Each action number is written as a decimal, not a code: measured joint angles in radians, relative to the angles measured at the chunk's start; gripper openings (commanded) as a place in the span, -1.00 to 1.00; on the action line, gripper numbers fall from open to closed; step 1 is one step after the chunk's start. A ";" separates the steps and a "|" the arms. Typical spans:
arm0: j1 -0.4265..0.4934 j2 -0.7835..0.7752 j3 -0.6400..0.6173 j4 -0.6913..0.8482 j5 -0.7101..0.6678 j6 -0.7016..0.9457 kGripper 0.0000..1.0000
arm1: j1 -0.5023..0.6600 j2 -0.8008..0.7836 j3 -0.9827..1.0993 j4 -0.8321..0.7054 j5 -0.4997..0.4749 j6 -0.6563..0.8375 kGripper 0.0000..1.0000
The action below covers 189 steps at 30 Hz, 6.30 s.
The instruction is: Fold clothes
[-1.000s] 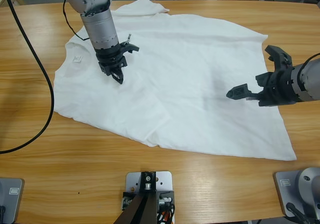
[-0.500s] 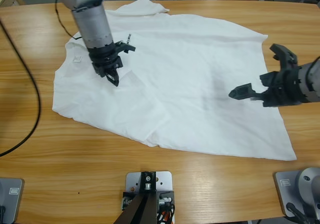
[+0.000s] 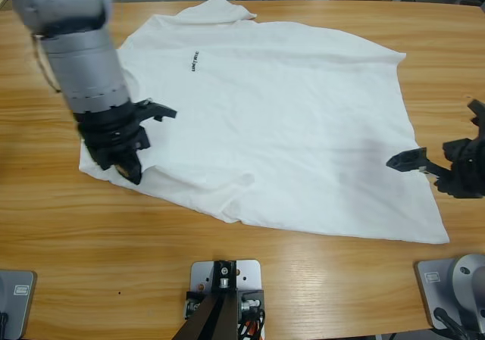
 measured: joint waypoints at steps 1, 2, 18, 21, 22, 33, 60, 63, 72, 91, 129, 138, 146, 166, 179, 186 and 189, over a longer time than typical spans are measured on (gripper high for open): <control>0.000 -0.023 0.016 0.000 0.000 -0.008 -1.00 | 0.000 -0.001 0.002 0.010 -0.011 0.042 1.00; 0.000 -0.048 0.037 0.001 0.000 -0.014 -1.00 | 0.000 0.000 0.002 0.027 -0.017 0.098 1.00; -0.060 -0.143 0.155 0.005 0.000 -0.022 -1.00 | 0.310 0.093 0.091 -0.022 -0.057 1.199 0.96; -0.060 -0.143 0.173 0.005 0.000 -0.019 -1.00 | 0.378 0.095 0.123 -0.054 -0.062 1.290 0.86; -0.060 -0.143 0.175 0.005 0.000 -0.019 -1.00 | 0.405 0.096 0.140 -0.067 -0.065 1.318 0.82; -0.060 -0.144 0.195 0.005 0.002 -0.019 -1.00 | 0.478 0.115 0.229 -0.142 -0.106 1.377 0.14; -0.061 -0.144 0.224 0.005 0.013 -0.019 -1.00 | 0.487 0.155 0.292 -0.280 -0.113 1.275 -1.00; -0.061 -0.144 0.224 0.005 0.013 -0.019 -1.00 | 0.488 0.154 0.293 -0.284 -0.118 1.265 -1.00; -0.061 -0.154 0.224 0.005 0.013 -0.020 -1.00 | 0.488 0.156 0.293 -0.290 -0.140 1.149 -1.00; -0.176 -0.313 0.319 0.027 -0.077 -0.215 -1.00 | 0.488 0.102 0.082 0.056 -0.136 0.989 -1.00; 0.216 0.015 -0.467 0.033 0.123 -0.139 -1.00 | -0.085 0.439 -0.215 -0.230 -0.169 0.124 -1.00; 0.227 0.029 -0.511 0.033 0.191 -0.139 -1.00 | -0.149 0.446 -0.215 -0.224 -0.190 0.035 -1.00; 0.228 0.029 -0.545 0.033 0.262 -0.139 -1.00 | -0.177 0.446 -0.215 -0.224 -0.181 -0.014 -1.00; 0.228 0.065 -0.638 0.033 0.312 -0.138 -1.00 | -0.198 0.492 -0.216 -0.310 -0.177 -0.098 1.00; 0.228 0.084 -0.654 0.033 0.364 -0.138 -1.00 | -0.198 0.391 -0.216 -0.255 -0.307 -0.188 1.00; 0.231 0.116 -0.696 0.033 0.378 -0.136 -1.00 | -0.198 0.252 -0.216 -0.139 -0.289 -0.224 1.00; 0.231 0.130 -0.700 0.033 0.378 -0.125 -1.00 | -0.198 0.214 -0.216 -0.119 -0.278 -0.228 1.00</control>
